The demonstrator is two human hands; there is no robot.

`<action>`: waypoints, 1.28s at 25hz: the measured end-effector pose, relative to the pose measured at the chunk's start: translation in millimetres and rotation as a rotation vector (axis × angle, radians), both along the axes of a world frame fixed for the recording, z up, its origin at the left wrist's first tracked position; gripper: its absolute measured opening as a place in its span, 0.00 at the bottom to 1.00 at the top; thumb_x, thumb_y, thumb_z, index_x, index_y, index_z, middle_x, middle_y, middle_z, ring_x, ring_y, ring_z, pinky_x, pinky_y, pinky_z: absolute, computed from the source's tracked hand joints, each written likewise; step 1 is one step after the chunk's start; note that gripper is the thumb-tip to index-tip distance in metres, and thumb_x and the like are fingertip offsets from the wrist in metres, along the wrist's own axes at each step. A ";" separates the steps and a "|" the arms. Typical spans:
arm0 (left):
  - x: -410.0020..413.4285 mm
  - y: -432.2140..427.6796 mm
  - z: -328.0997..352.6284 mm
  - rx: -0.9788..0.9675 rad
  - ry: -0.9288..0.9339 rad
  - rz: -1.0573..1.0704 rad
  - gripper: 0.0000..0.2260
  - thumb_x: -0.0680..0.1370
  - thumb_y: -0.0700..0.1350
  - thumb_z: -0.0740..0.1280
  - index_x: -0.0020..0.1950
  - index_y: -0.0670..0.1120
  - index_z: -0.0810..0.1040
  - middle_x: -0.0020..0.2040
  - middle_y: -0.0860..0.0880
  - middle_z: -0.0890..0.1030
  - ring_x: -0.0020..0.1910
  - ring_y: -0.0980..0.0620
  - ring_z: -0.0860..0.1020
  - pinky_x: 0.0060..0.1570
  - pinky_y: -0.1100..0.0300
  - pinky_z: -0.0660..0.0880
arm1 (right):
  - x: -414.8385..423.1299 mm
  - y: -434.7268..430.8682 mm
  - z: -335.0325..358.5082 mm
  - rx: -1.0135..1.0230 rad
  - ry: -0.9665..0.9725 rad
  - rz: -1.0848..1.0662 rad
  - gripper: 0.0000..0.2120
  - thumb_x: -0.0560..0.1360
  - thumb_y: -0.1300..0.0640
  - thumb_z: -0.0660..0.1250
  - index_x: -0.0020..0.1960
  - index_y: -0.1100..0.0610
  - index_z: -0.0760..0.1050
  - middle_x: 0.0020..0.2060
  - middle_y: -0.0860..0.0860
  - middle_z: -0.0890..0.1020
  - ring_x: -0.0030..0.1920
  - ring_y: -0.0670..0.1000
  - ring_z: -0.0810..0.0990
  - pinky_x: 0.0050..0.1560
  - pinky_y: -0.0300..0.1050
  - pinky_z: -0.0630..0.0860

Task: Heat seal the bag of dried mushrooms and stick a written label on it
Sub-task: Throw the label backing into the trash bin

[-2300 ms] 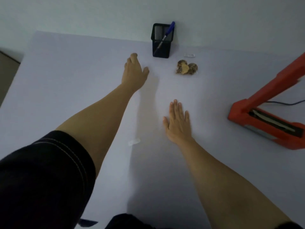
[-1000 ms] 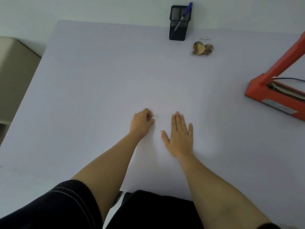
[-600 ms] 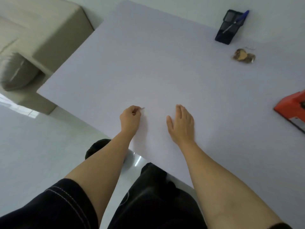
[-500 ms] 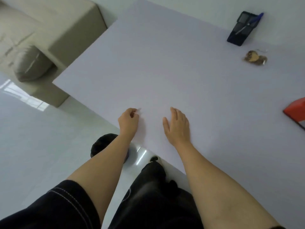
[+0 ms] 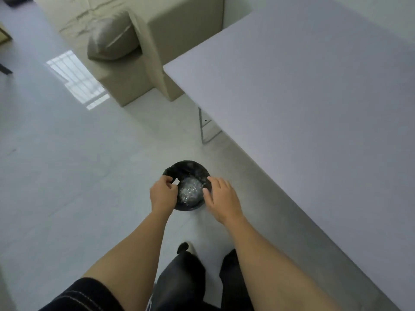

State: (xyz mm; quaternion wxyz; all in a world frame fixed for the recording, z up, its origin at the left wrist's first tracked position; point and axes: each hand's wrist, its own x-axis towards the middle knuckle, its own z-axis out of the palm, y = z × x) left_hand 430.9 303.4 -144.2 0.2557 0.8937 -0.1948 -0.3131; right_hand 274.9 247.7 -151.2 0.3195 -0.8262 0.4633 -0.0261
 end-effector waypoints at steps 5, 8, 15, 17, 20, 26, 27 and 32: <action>57.5 7.3 -110.3 0.021 0.021 -0.044 0.06 0.74 0.39 0.62 0.45 0.44 0.79 0.41 0.48 0.79 0.43 0.47 0.76 0.39 0.59 0.72 | 38.1 -5.0 -120.6 0.063 0.071 -0.133 0.19 0.79 0.52 0.56 0.68 0.58 0.65 0.62 0.53 0.73 0.60 0.53 0.71 0.59 0.47 0.72; 74.8 1.1 -206.4 0.037 0.026 -0.090 0.04 0.74 0.41 0.63 0.43 0.45 0.77 0.37 0.50 0.78 0.39 0.49 0.76 0.36 0.61 0.71 | 53.7 -18.9 -216.3 0.119 0.143 -0.210 0.21 0.79 0.52 0.56 0.69 0.59 0.63 0.63 0.55 0.71 0.61 0.54 0.72 0.56 0.47 0.73; 93.3 -6.0 -399.9 0.112 -0.020 -0.299 0.06 0.76 0.44 0.64 0.45 0.46 0.81 0.44 0.47 0.82 0.42 0.49 0.78 0.41 0.58 0.74 | 66.7 -29.4 -412.4 0.314 0.290 -0.444 0.30 0.77 0.44 0.59 0.71 0.59 0.53 0.63 0.60 0.71 0.58 0.62 0.75 0.49 0.51 0.74; 96.9 -9.4 -419.0 0.105 -0.020 -0.328 0.08 0.77 0.43 0.64 0.50 0.46 0.83 0.47 0.47 0.83 0.46 0.47 0.79 0.45 0.58 0.73 | 69.8 -27.1 -434.3 0.323 0.247 -0.472 0.22 0.78 0.51 0.58 0.67 0.61 0.58 0.56 0.62 0.77 0.52 0.62 0.78 0.48 0.52 0.76; 98.1 -16.0 -433.1 0.082 -0.051 -0.356 0.10 0.78 0.42 0.63 0.56 0.44 0.82 0.51 0.44 0.82 0.51 0.45 0.79 0.50 0.57 0.72 | 71.4 -23.8 -450.3 0.271 0.235 -0.549 0.09 0.78 0.61 0.55 0.58 0.62 0.61 0.47 0.63 0.79 0.45 0.61 0.78 0.42 0.50 0.75; 93.5 -19.2 -402.9 0.049 -0.056 -0.310 0.12 0.79 0.40 0.61 0.60 0.44 0.80 0.54 0.43 0.83 0.55 0.43 0.78 0.54 0.56 0.72 | 77.1 -27.7 -428.9 0.336 0.251 -0.472 0.28 0.78 0.49 0.58 0.71 0.61 0.53 0.65 0.62 0.70 0.60 0.62 0.74 0.52 0.54 0.74; 93.0 -18.1 -388.0 0.051 -0.067 -0.317 0.13 0.79 0.41 0.60 0.61 0.44 0.79 0.55 0.43 0.82 0.56 0.43 0.78 0.55 0.56 0.71 | 79.0 -28.5 -414.1 0.337 0.263 -0.459 0.33 0.77 0.45 0.58 0.73 0.60 0.49 0.68 0.60 0.66 0.64 0.61 0.70 0.56 0.55 0.73; 89.1 -15.1 -264.2 0.009 -0.103 -0.411 0.16 0.80 0.44 0.60 0.67 0.45 0.73 0.56 0.44 0.82 0.57 0.45 0.78 0.55 0.58 0.71 | 86.9 -22.8 -285.7 0.273 0.259 -0.276 0.30 0.79 0.43 0.51 0.74 0.60 0.52 0.74 0.56 0.59 0.72 0.56 0.60 0.69 0.52 0.62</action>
